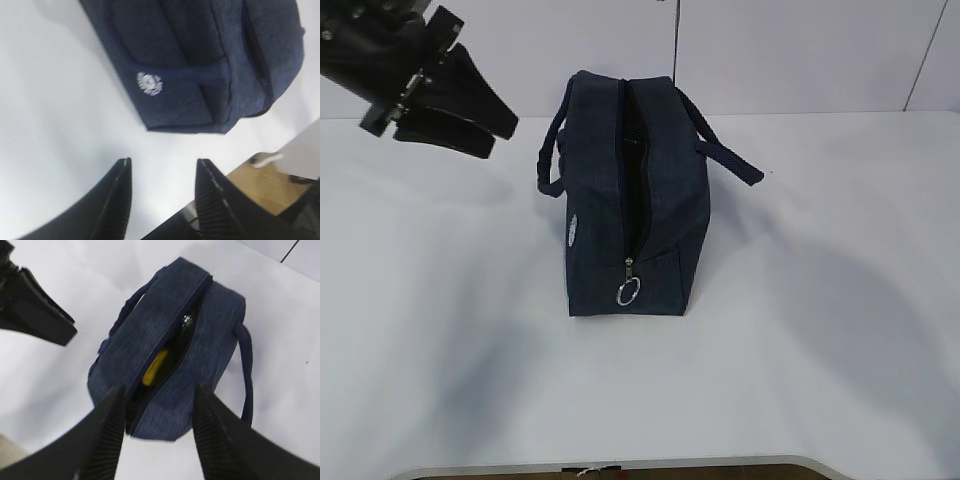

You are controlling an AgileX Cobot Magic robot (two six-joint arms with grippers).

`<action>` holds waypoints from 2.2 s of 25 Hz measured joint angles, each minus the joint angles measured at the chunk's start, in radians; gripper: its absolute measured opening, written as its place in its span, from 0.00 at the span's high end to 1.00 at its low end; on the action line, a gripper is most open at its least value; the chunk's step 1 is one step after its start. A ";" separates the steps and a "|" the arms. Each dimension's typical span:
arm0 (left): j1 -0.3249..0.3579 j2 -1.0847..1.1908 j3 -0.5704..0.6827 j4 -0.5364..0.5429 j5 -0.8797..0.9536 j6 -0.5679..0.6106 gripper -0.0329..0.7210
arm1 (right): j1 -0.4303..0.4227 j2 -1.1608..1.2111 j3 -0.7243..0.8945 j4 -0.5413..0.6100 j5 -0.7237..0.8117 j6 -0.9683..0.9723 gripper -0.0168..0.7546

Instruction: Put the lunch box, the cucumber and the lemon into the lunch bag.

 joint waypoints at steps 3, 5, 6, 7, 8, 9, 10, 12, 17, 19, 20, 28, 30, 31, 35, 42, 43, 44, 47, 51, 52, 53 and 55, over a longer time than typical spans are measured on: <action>0.000 -0.074 0.000 0.154 0.006 -0.057 0.55 | 0.000 -0.076 0.084 0.020 0.003 -0.028 0.51; 0.000 -0.127 0.000 0.244 0.012 -0.092 0.55 | 0.000 -0.122 0.141 0.021 0.003 -0.035 0.51; 0.000 -0.158 0.000 0.287 0.014 -0.112 0.56 | 0.000 -0.147 0.166 0.021 0.003 -0.036 0.51; -0.005 -0.187 0.000 0.323 0.019 -0.131 0.56 | 0.000 -0.173 0.198 0.021 0.003 -0.038 0.51; -0.009 -0.211 0.000 0.362 0.024 -0.148 0.56 | 0.000 -0.197 0.234 0.021 0.003 -0.043 0.51; -0.014 -0.239 0.000 0.394 0.028 -0.165 0.56 | 0.000 -0.229 0.269 0.021 0.003 -0.045 0.51; -0.018 -0.266 0.000 0.414 0.029 -0.175 0.57 | 0.000 -0.262 0.315 0.021 -0.007 -0.046 0.51; -0.026 -0.314 0.000 0.437 0.031 -0.192 0.57 | 0.000 -0.330 0.420 0.021 -0.068 -0.053 0.51; -0.052 -0.435 0.000 0.471 0.039 -0.213 0.57 | 0.000 -0.528 0.694 0.021 -0.347 -0.068 0.51; -0.066 -0.485 0.012 0.478 0.041 -0.215 0.58 | 0.000 -0.591 0.811 0.026 -0.457 -0.087 0.51; -0.074 -0.514 0.025 0.480 0.044 -0.217 0.58 | 0.000 -0.621 0.860 0.028 -0.517 -0.091 0.51; -0.110 -0.717 0.169 0.502 0.053 -0.217 0.59 | 0.000 -0.752 1.317 0.032 -1.062 -0.113 0.51; -0.110 -0.755 0.199 0.511 0.053 -0.218 0.59 | 0.000 -0.747 1.391 0.032 -1.183 -0.114 0.51; -0.110 -0.773 0.209 0.514 0.053 -0.218 0.59 | 0.000 -0.738 1.417 0.032 -1.241 -0.115 0.51; -0.110 -0.822 0.247 0.541 0.054 -0.218 0.59 | 0.000 -0.679 1.454 0.034 -1.352 -0.117 0.51; -0.110 -0.849 0.258 0.556 0.056 -0.218 0.59 | 0.000 -0.492 1.503 0.030 -1.522 -0.089 0.51; -0.110 -0.849 0.258 0.564 0.056 -0.218 0.59 | 0.000 -0.470 1.526 0.022 -1.591 -0.071 0.51; -0.110 -0.850 0.258 0.572 0.056 -0.218 0.59 | 0.000 -0.446 1.547 0.005 -1.652 -0.053 0.51; -0.110 -0.850 0.258 0.596 0.056 -0.218 0.59 | 0.000 -0.375 1.609 -0.075 -1.847 0.009 0.51; -0.110 -0.850 0.258 0.596 0.056 -0.218 0.59 | 0.000 -0.246 1.633 -0.211 -2.018 0.059 0.51; -0.110 -0.850 0.258 0.596 0.056 -0.218 0.59 | 0.000 -0.211 1.633 -0.226 -2.060 0.062 0.51; -0.110 -0.850 0.258 0.596 0.056 -0.218 0.59 | 0.000 -0.184 1.633 -0.232 -2.099 0.066 0.51; -0.110 -0.850 0.258 0.596 0.056 -0.218 0.59 | 0.000 -0.127 1.633 -0.223 -2.162 0.068 0.51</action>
